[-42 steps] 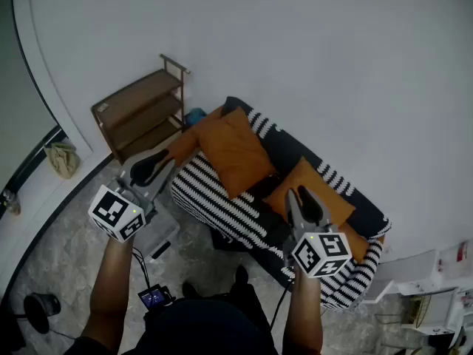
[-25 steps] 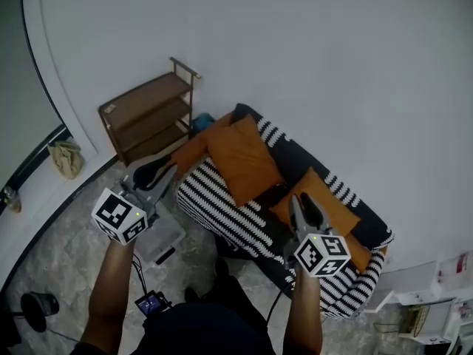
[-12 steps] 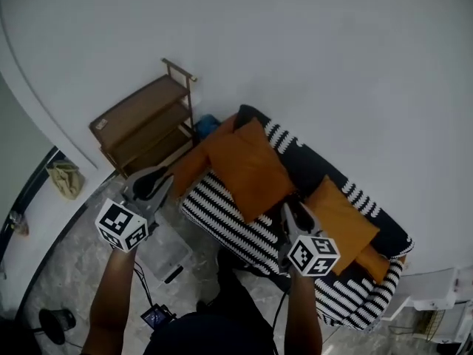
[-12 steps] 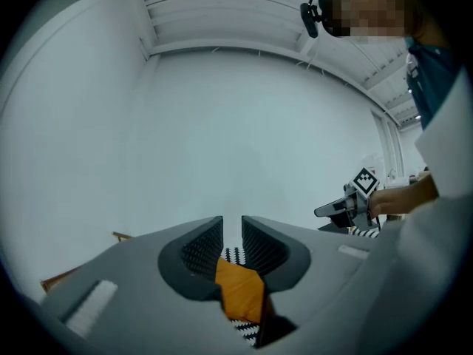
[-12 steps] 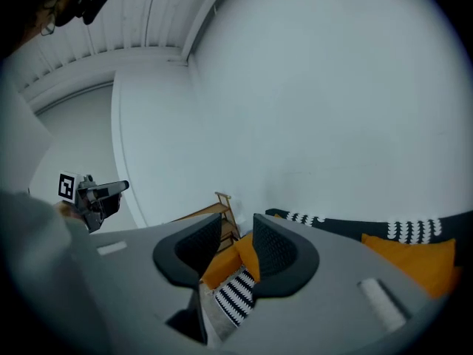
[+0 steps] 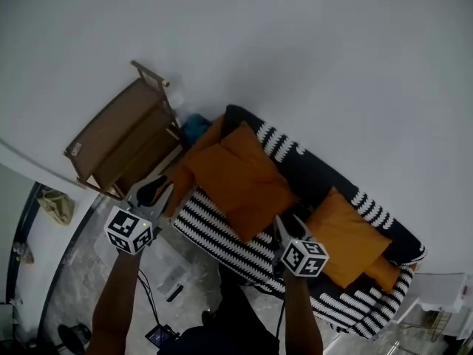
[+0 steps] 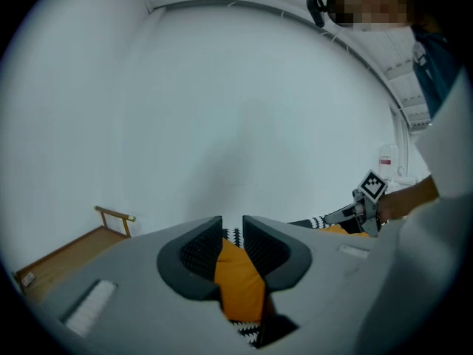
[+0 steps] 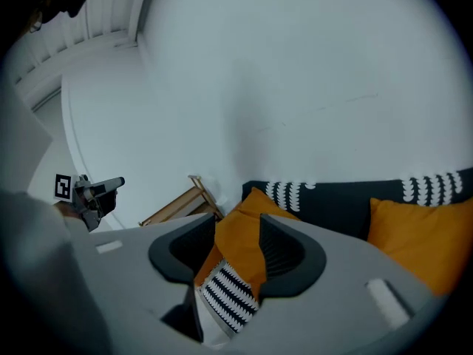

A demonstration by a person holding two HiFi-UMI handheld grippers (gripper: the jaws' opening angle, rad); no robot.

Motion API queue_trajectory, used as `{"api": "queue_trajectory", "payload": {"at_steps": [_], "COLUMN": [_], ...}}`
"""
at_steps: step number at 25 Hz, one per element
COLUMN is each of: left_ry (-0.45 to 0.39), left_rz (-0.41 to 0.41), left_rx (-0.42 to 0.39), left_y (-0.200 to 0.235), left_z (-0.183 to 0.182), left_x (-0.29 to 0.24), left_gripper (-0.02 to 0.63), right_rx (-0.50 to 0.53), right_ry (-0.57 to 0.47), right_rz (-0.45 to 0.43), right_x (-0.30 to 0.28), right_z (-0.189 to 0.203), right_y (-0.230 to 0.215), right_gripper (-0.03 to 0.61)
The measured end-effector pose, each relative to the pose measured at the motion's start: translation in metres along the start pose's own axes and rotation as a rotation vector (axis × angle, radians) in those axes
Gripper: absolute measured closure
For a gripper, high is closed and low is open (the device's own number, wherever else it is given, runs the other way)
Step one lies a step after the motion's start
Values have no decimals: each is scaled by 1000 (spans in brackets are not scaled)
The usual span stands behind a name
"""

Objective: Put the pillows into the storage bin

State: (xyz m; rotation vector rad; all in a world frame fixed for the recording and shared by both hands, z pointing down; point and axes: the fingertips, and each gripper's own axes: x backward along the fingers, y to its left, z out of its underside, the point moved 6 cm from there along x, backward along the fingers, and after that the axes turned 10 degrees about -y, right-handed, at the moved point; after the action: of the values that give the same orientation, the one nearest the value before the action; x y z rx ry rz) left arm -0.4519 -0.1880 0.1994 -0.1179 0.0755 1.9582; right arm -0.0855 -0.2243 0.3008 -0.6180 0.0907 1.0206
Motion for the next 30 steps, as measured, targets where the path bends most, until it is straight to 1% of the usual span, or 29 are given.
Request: {"api": "queue_trajectory", "payload": {"at_steps": [4, 8, 11, 14, 17, 21, 24, 26, 30], "left_ry": [65, 125, 172, 214, 250, 319, 367, 388, 413], "left_rz": [-1, 9, 20, 13, 0, -8, -8, -13, -35], "left_rx": [-3, -11, -15, -18, -14, -8, -43, -76, -121], "left_y": [19, 32, 38, 44, 50, 53, 54, 56, 67], "left_z": [32, 70, 103, 141, 183, 242, 281, 302, 333], "left_x": [-62, -113, -144, -172, -200, -230, -247, -257, -274], "left_gripper": [515, 503, 494, 483, 472, 456, 437, 400, 373], "right_rx": [-75, -146, -210, -281, -371, -550, -635, -672, -727], "right_ry": [56, 99, 129, 159, 176, 176, 184, 194, 212], "right_rz": [37, 77, 117, 162, 218, 296, 346, 368, 389], "right_x": [-46, -84, -105, -123, -138, -156, -169, -176, -191], "right_z": [20, 49, 76, 110, 144, 191, 225, 245, 277], "right_y": [-42, -78, -106, -135, -164, -203, -226, -236, -254], "right_gripper": [398, 387, 379, 367, 355, 337, 320, 313, 290]}}
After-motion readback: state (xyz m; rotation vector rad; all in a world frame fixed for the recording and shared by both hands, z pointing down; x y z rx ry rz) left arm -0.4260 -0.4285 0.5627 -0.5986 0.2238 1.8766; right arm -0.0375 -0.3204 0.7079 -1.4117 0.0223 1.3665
